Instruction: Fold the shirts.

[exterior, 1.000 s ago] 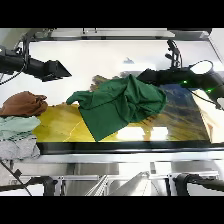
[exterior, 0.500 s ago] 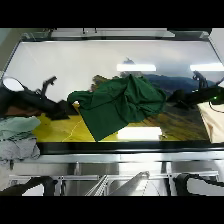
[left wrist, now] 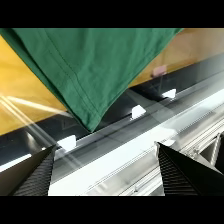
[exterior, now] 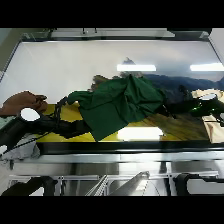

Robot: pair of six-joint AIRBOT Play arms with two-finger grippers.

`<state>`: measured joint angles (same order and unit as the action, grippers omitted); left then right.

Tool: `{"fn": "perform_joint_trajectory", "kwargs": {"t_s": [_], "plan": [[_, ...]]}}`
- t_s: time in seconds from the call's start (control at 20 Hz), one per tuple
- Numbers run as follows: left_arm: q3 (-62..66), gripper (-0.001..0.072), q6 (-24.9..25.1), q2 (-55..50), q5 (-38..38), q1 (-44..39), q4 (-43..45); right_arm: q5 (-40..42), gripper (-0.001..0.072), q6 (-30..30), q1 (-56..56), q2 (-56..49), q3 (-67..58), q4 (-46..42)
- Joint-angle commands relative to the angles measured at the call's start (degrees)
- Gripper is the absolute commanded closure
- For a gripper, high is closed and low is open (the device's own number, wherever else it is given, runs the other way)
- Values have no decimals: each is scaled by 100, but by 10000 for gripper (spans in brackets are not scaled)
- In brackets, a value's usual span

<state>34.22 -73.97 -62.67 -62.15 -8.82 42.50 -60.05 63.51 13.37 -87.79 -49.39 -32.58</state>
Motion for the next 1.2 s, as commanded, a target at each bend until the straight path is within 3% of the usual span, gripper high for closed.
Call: {"fn": "perform_joint_trajectory", "kwargs": {"t_s": [0.0,0.2,0.45,0.7,0.85,1.0,1.15], "plan": [[-157,12,-9,131,260,-120,-168,-111,684,-396,-42,2,-28,452],[-157,12,-9,131,310,-122,-168,-887,684,-175,732,715,-304,-404],[-157,12,-11,131,382,-122,-173,-964,684,160,2122,1349,-732,-1572],[-157,13,-144,11,476,-376,-160,-898,684,164,2605,1115,-737,-1628],[-155,14,-262,-586,654,-844,-157,-907,684,162,2540,1086,-737,-1561],[-35,13,-321,-1182,1259,-901,-184,-949,684,160,2540,1086,-737,-1464],[203,14,-356,-1589,1399,-984,-323,-966,684,160,2540,1086,-737,-1458]]}}
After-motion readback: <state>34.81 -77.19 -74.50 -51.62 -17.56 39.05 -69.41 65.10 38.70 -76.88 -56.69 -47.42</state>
